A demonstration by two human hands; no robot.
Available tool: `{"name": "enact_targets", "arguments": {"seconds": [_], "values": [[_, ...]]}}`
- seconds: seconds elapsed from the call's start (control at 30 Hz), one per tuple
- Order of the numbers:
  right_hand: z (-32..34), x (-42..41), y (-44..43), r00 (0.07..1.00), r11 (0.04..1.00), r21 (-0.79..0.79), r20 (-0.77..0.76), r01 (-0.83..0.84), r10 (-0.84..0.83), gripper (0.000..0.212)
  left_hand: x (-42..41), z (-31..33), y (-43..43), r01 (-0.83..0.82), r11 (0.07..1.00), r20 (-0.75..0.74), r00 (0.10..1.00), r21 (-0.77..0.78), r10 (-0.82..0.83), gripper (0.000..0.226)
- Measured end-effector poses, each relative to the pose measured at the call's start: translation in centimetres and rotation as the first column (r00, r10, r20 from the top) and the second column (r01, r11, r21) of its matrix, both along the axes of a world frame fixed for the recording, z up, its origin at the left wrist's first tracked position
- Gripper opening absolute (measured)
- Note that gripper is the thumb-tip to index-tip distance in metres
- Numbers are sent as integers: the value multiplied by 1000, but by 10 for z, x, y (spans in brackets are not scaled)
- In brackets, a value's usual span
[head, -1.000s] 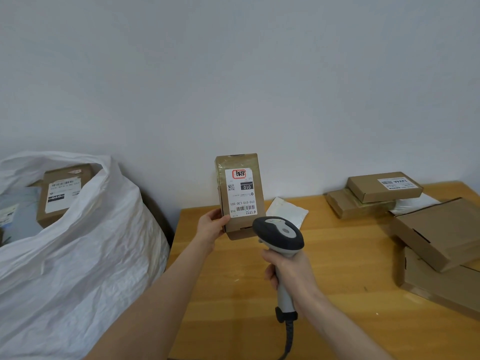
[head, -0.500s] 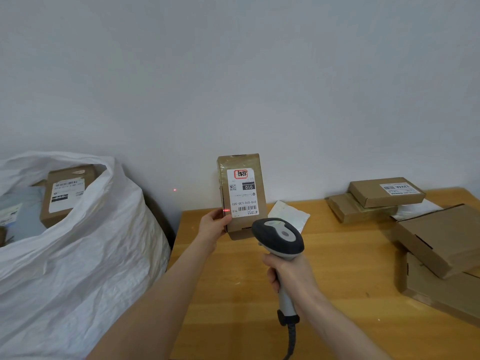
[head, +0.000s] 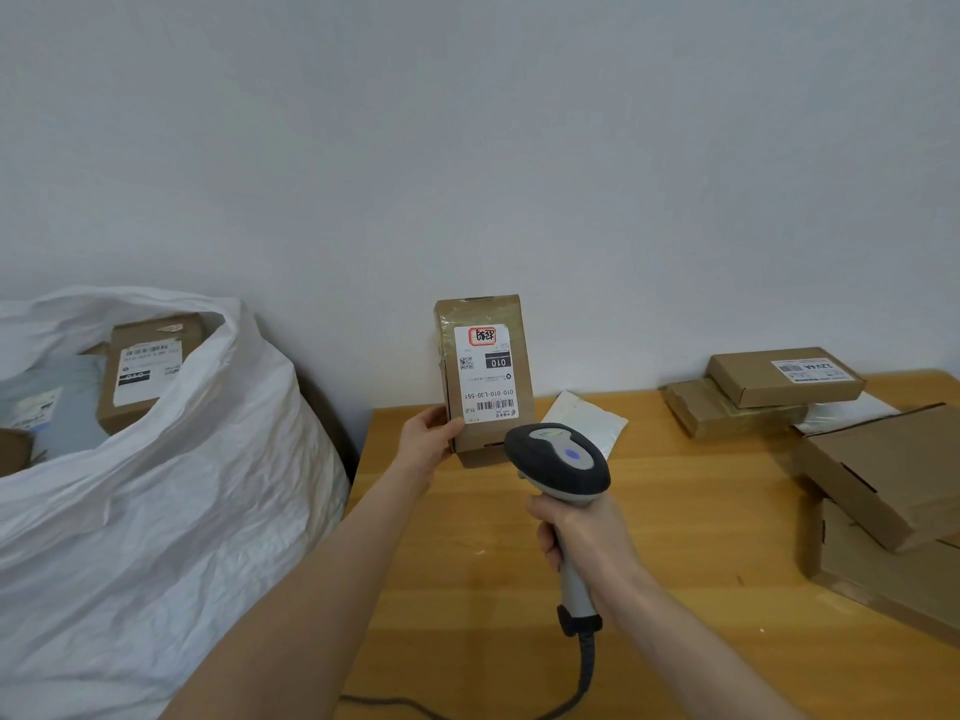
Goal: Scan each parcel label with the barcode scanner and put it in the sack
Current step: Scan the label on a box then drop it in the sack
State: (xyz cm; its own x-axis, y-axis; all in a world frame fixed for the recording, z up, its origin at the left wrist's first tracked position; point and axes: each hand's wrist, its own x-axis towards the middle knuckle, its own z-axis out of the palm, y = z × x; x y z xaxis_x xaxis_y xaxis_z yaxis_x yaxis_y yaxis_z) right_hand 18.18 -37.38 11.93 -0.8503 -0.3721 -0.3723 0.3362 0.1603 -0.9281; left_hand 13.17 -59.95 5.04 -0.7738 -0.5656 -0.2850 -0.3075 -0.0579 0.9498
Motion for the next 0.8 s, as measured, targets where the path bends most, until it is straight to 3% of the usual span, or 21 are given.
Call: {"name": "enact_targets", "arguments": {"seconds": [0.1,0.43,0.6,0.8], "values": [[-1,2,1,1000,1000,8,-8,-11,12,24,1,1,1,-6,1000,2,1000,-2,6,44],[20,-30,-24,999,992,-126,-49,-25,19,10,26,39,-16,-31,997,-32,999,-66,29,42],[45,-39,-96,988,968,-203,-73,-147,134,11,78,101,-69,-223,969,-114,971,-111,210,38],[65,-23,-181,973,936,-266,-68,-232,222,13,161,182,-159,-441,864,-197,895,-243,401,42]]}}
